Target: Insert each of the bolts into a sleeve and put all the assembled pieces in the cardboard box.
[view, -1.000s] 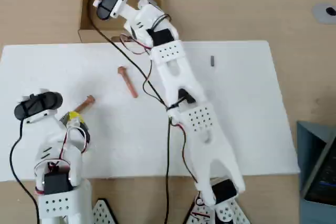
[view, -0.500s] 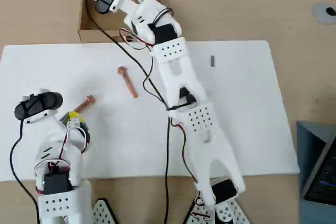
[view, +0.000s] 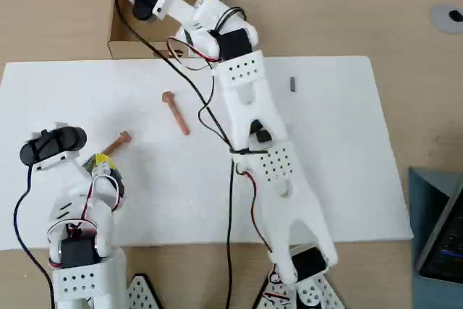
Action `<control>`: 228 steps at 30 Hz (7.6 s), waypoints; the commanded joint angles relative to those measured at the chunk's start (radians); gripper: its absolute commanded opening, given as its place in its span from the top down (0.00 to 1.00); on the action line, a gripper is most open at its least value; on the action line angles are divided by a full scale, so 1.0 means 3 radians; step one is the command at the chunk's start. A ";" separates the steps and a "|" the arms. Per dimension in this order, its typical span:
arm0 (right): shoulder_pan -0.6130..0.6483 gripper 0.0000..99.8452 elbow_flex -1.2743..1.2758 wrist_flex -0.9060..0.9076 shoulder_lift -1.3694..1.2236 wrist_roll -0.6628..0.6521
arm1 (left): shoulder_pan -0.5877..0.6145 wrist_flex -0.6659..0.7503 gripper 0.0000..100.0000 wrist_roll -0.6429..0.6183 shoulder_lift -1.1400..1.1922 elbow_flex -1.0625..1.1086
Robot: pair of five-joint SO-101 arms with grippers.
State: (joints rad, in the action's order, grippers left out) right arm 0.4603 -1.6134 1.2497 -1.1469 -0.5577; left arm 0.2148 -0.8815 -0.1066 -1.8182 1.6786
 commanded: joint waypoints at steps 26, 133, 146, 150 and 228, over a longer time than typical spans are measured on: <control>-0.0534 0.99 -0.0146 0.1805 0.1910 0.0798 | 0.0026 -0.0010 1.00 0.0015 -0.0008 0.0051; -0.0545 0.99 0.4575 0.1115 0.2284 0.4276 | 0.0026 -0.0010 1.00 0.0005 -0.0008 0.0051; -0.0555 0.99 0.3767 0.1775 0.3025 0.3938 | 0.0000 -0.0015 1.00 0.0020 -0.0008 0.0051; -0.0560 0.99 0.3772 0.1775 0.3440 0.3821 | 0.0015 -0.0015 1.00 0.0020 -0.0008 0.0051; -0.1537 0.99 0.7991 0.1110 0.8319 0.3657 | -0.1151 -0.1483 0.86 -0.1217 0.7731 -0.6915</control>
State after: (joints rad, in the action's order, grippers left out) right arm 0.0107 0.7848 1.6057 1.3479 0.5501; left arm -0.1120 -1.3249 -0.4703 0.4910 -0.3222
